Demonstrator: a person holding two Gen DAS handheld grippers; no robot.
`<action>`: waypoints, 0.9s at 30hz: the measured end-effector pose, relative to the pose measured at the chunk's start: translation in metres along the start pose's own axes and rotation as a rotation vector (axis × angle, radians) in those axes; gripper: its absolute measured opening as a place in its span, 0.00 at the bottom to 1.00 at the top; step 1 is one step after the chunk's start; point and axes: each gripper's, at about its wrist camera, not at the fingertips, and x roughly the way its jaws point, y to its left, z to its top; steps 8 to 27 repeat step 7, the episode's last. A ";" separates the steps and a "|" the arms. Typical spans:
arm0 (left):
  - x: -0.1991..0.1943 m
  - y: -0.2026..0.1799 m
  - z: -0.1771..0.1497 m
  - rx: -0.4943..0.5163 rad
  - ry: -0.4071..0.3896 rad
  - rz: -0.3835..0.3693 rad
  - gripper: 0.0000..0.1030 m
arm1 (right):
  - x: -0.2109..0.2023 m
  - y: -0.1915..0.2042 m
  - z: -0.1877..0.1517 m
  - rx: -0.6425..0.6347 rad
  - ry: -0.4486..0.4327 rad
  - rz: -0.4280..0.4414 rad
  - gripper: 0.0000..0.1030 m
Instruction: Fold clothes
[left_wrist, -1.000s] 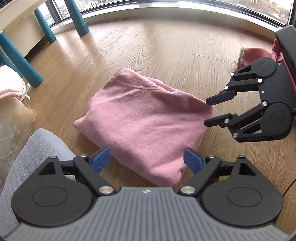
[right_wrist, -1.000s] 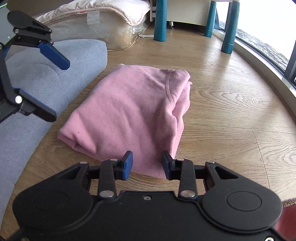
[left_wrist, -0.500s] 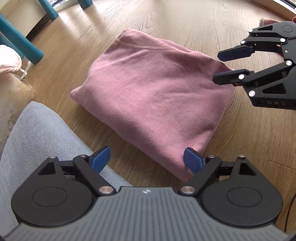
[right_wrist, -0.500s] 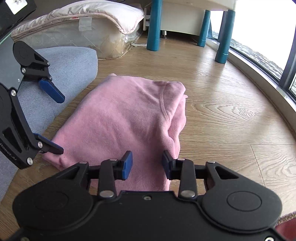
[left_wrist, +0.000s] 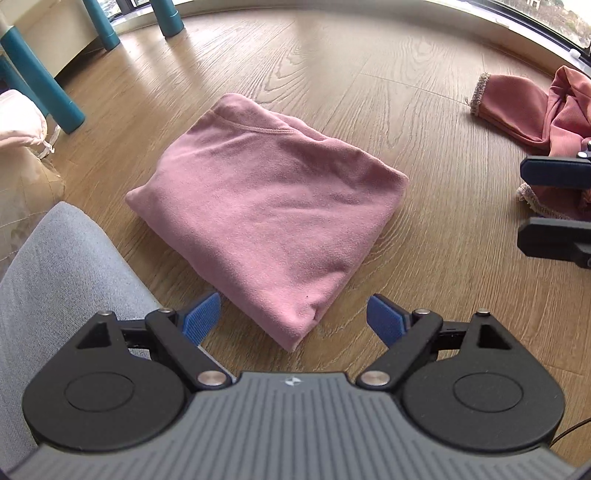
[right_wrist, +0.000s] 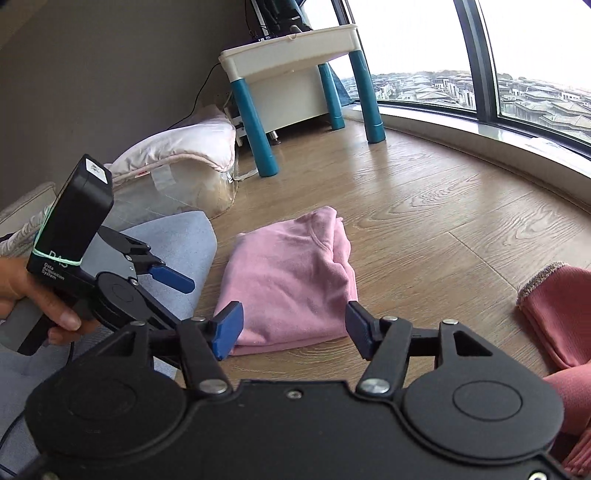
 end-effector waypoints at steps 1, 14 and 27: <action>-0.002 0.000 0.001 -0.006 -0.004 -0.005 0.87 | -0.002 0.000 -0.002 0.008 0.004 -0.005 0.61; -0.018 -0.002 0.000 -0.009 -0.055 0.033 0.93 | -0.012 0.002 -0.014 0.047 0.033 -0.024 0.61; -0.018 -0.002 0.000 -0.009 -0.055 0.033 0.93 | -0.012 0.002 -0.014 0.047 0.033 -0.024 0.61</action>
